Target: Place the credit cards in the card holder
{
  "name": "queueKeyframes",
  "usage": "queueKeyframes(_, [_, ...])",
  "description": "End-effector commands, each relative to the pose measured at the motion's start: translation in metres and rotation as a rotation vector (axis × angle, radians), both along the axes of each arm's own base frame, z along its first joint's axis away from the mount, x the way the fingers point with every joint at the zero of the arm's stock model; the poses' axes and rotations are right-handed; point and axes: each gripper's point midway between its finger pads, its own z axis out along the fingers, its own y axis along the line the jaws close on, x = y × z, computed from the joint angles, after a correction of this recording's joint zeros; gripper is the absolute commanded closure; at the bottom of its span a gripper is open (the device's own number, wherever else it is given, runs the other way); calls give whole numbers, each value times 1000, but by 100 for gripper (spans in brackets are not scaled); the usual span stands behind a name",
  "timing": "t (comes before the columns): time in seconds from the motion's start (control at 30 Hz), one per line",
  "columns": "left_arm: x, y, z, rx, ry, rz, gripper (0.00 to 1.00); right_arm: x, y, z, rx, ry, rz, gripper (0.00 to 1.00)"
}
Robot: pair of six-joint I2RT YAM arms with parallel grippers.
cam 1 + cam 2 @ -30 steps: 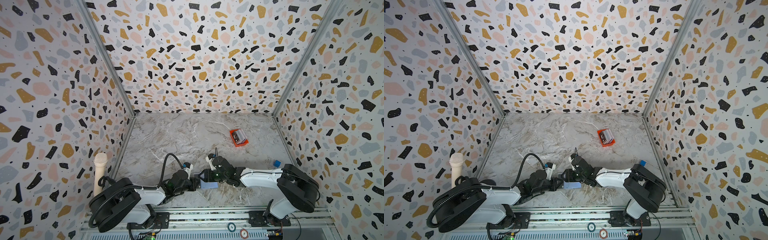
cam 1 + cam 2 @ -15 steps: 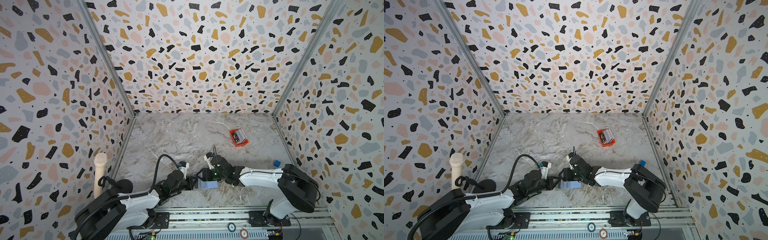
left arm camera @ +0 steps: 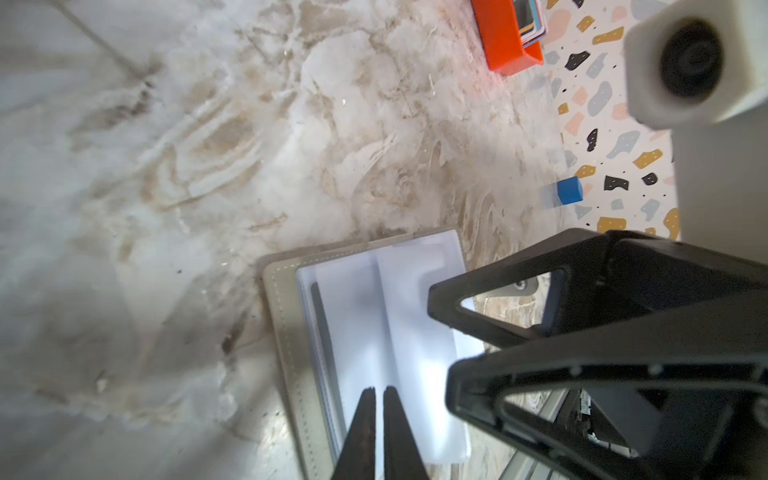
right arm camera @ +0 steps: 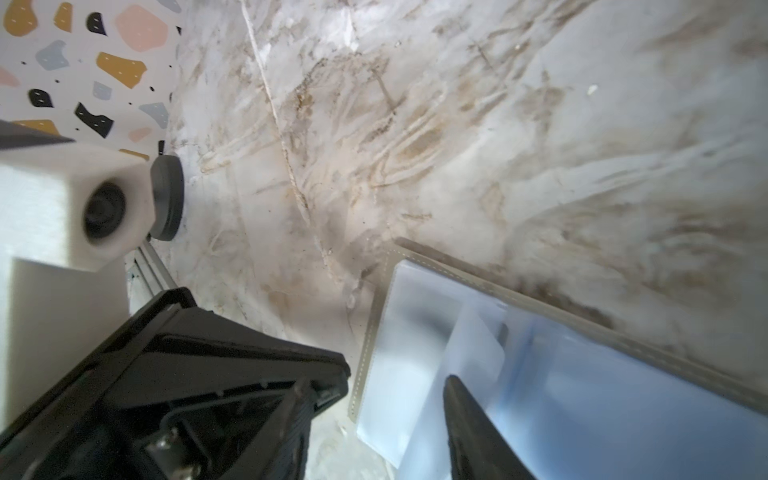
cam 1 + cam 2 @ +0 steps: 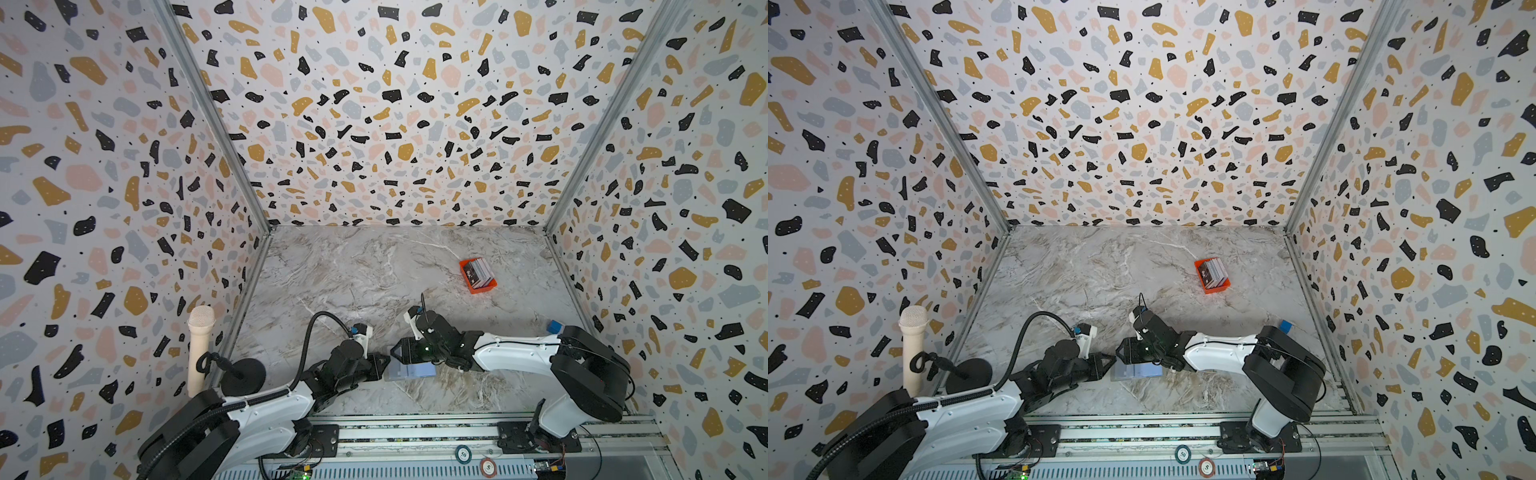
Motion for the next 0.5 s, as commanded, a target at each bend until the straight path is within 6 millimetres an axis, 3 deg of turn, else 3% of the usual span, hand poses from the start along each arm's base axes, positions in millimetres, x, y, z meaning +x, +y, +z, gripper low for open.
queueKeyframes(0.0, [7, -12, 14, -43, -40, -25, 91, 4, -28, 9, -57, -59, -65, 48])
queueKeyframes(0.1, [8, -13, 8, -32, -29, -26, 91, 7, -47, 13, -69, -89, -124, 47])
queueKeyframes(0.27, [8, -12, 4, -7, -39, -40, 93, 12, -58, 20, -87, -110, -136, 47])
queueKeyframes(0.37, [8, -12, 10, -5, -57, -42, 98, 11, -48, 31, -75, -155, -43, 57])
queueKeyframes(0.47, [10, -10, 16, 2, -76, -38, 99, 5, -35, 24, -115, -138, 64, 65])
